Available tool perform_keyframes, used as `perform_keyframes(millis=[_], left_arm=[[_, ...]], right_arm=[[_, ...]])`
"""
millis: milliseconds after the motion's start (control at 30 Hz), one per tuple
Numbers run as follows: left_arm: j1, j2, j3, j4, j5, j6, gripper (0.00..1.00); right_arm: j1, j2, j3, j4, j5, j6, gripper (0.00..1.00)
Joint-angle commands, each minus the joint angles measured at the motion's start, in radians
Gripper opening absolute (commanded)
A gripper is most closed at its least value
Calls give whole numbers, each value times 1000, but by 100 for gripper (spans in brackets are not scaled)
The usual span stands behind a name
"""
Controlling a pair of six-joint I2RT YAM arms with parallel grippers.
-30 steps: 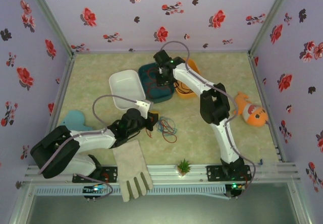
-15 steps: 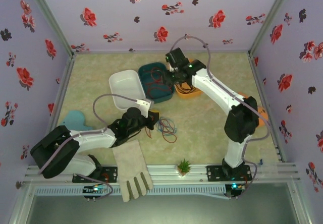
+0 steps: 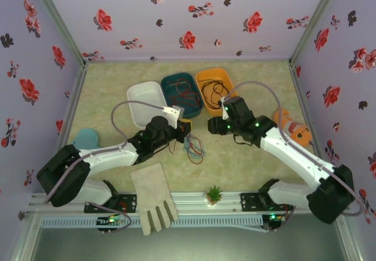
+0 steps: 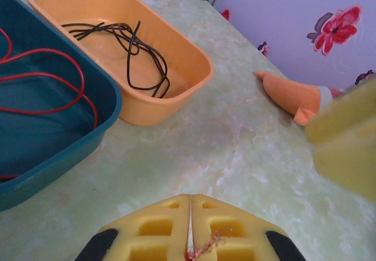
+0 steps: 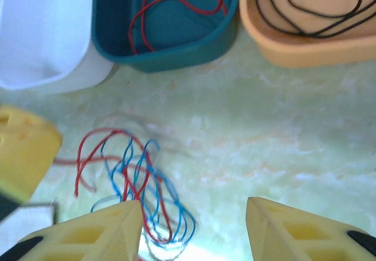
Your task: Untangle the cables
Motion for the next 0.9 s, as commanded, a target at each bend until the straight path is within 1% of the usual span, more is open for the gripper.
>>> perform_keyframes(millis=[0,100,167,300,433,633,800,867], left_arm=[[7,21,49,-55,7,-20,0],[5,25,59,-69,7,-33,0],[7,25,60,-75,7,-38,0],[6,22,66,-95,7,-43,0],[6,17,65,-93,7,-51,0],[7,16,60,-92,7,-58,0],[6,10,57,-90,7,-60,0],[7,7,55,-90,7,-59,0]], right_arm=[[67,-33,-48,33,17,57,51],[116,-14,-82,64,46,80,51],[130,20,-100,98,47,93,50],[158,110,-93,160,37,100,46],[179,187,-54,180,36,87,41],[183,247,-46,211,36,80,39],[183,303,-44,264,-3,94,36],[184,320,-43,277,-10,99,30]])
